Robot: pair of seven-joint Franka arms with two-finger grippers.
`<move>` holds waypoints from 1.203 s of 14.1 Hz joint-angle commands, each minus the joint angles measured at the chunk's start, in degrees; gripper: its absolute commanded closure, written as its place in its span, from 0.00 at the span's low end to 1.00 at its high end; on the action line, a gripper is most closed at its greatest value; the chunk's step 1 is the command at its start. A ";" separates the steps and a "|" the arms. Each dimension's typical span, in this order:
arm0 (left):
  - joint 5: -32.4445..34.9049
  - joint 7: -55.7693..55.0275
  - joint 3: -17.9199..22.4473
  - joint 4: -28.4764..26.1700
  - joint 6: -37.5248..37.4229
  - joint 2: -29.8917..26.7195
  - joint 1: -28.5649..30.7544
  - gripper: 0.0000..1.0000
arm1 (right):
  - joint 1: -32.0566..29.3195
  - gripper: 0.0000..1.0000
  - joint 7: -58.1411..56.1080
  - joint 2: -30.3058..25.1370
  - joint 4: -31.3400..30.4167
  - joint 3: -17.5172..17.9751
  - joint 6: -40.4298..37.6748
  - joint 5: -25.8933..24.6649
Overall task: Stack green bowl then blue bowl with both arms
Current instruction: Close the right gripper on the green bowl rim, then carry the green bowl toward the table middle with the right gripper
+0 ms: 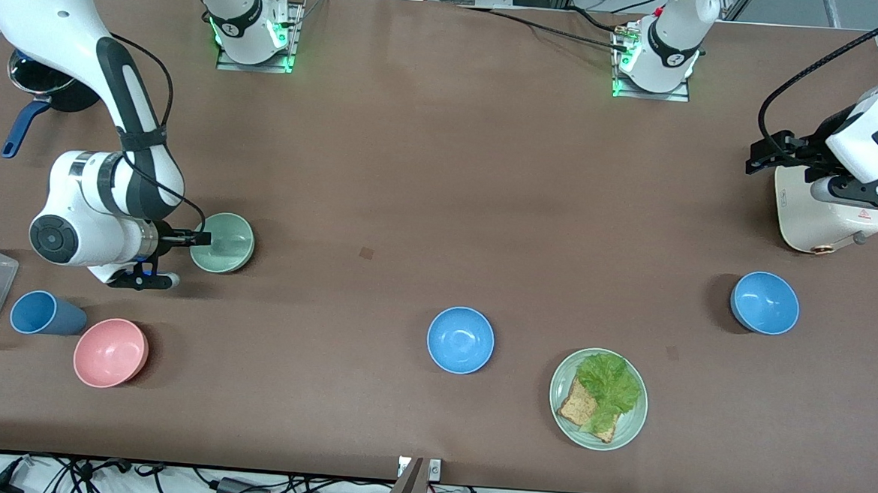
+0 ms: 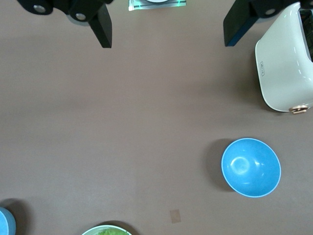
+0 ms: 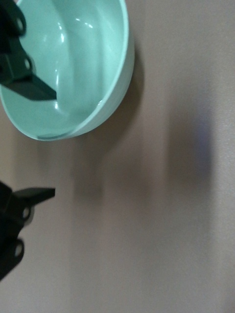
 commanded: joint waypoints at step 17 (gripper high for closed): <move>-2.53 0.75 0.04 3.44 0.21 7.05 8.93 0.00 | 12.32 1.00 19.56 3.15 11.14 17.13 1.24 -0.19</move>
